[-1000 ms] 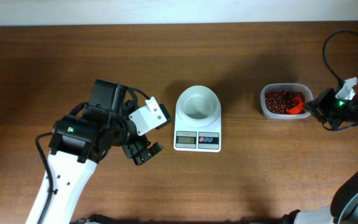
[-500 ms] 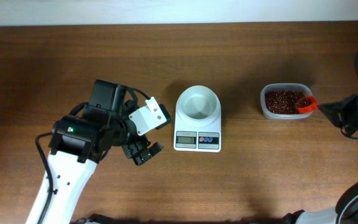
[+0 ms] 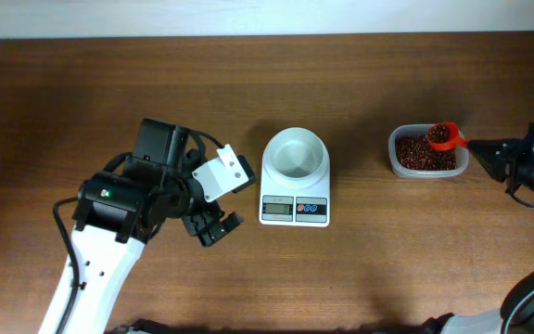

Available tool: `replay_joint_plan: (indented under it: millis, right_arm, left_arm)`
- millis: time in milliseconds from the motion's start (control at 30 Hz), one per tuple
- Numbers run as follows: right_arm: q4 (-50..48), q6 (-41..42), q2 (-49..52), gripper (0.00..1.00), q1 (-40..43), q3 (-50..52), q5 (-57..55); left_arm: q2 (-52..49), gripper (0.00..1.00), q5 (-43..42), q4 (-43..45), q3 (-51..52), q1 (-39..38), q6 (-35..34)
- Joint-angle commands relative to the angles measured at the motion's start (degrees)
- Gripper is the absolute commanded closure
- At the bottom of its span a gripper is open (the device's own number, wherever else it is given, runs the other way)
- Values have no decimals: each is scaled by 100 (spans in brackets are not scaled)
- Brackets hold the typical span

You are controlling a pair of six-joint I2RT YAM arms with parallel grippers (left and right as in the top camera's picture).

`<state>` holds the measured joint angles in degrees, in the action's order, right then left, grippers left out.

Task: Scoop and weigh 50g on scale
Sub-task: 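Scoop beans with the right gripper and lift the filled scoop, then move the filled scoop with the right gripper over the white bowl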

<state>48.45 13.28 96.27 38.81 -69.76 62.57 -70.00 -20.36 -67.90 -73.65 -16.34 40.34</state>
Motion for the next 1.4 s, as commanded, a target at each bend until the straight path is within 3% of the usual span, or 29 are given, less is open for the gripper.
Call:
replay_joint_plan:
  millis: [0,233,400,533,667,767,867,1367]
  right_arm:
    - [24,-105,-11,96,-103,0,455]
    - [-13,-79,-11,96,-1502,0,455]
    - [-800,688,-11,96,-2693,0,450]
    - [-1147,848,-11,96,-3410,0,304]
    - [-1519,776,-11,96,-4105,0,-1082]
    - [-1939,-133,-11,96,-4575,0,-1237]
    - [-1939,-282,-11,96,-4721,0,-1980]
    - [-1893,-557,-11,96,-4721,0,-1974]
  left_arm:
    - [-17,1,-101,11,-33,-17,94]
    - [-17,1,-101,11,-33,-17,94]
    - [-17,1,-101,11,-33,-17,94]
    - [-17,1,-101,11,-33,-17,94]
    - [-17,1,-101,11,-33,-17,94]
    - [-17,1,-101,11,-33,-17,94]
    - [-17,1,-101,11,-33,-17,94]
    - [-17,1,-101,11,-33,-17,94]
